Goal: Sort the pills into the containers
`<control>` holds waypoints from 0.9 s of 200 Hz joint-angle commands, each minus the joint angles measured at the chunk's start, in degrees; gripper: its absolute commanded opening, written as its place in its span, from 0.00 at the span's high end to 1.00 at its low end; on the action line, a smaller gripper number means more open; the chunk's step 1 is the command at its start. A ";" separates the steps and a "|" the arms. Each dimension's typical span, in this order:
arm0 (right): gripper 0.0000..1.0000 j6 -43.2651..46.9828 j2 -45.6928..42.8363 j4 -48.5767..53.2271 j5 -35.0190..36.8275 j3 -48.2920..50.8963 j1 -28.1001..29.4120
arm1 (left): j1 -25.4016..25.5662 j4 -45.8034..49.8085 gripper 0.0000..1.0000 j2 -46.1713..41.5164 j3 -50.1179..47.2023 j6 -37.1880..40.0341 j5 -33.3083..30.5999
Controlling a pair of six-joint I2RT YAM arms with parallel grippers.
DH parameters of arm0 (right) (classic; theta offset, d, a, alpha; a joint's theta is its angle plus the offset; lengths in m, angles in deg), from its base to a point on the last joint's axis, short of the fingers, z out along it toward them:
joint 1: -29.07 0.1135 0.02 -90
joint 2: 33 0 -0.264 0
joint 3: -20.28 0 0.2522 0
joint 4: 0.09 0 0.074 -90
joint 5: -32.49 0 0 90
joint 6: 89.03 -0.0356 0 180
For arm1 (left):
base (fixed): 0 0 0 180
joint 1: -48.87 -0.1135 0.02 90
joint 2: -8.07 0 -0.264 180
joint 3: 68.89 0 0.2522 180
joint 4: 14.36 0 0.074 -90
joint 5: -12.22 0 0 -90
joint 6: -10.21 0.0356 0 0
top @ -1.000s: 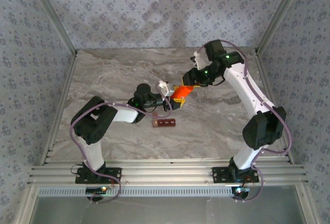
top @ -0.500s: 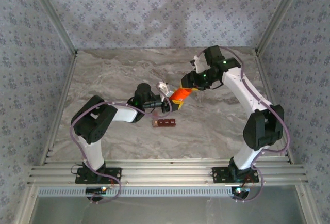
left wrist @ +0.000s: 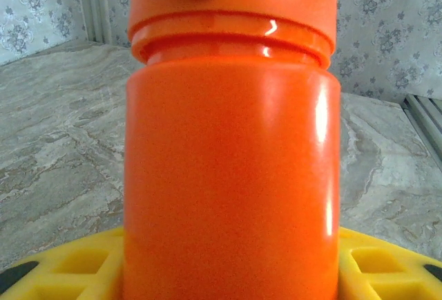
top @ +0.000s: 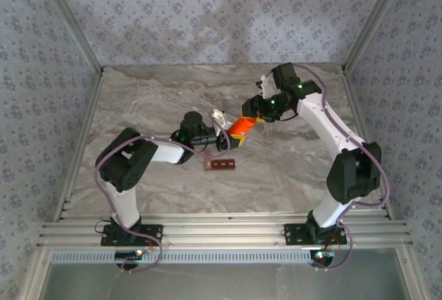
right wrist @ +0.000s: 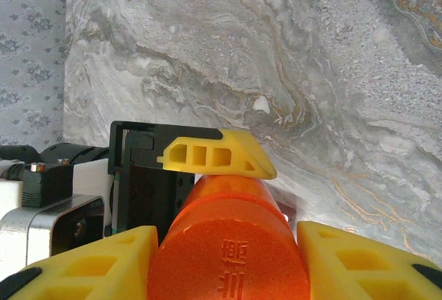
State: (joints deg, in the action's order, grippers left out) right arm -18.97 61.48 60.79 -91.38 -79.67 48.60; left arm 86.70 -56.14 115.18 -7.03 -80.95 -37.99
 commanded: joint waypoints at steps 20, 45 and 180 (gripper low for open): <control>0.45 -2.20 -0.56 3.24 -5.43 -2.19 2.01 | 0.98 -7.39 1.00 -0.06 4.14 -0.21 -0.59; 0.41 -3.14 -0.99 2.65 -4.70 -3.48 1.22 | 1.00 -7.27 1.00 0.42 4.45 -0.19 -0.74; 0.26 -9.96 -12.58 -17.13 -0.72 4.14 -8.66 | 0.86 -7.98 1.00 1.95 5.93 -2.64 0.28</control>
State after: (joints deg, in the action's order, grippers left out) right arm -25.23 55.34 54.25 -93.23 -80.85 42.44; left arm 87.24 -60.58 115.92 -3.23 -81.50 -38.80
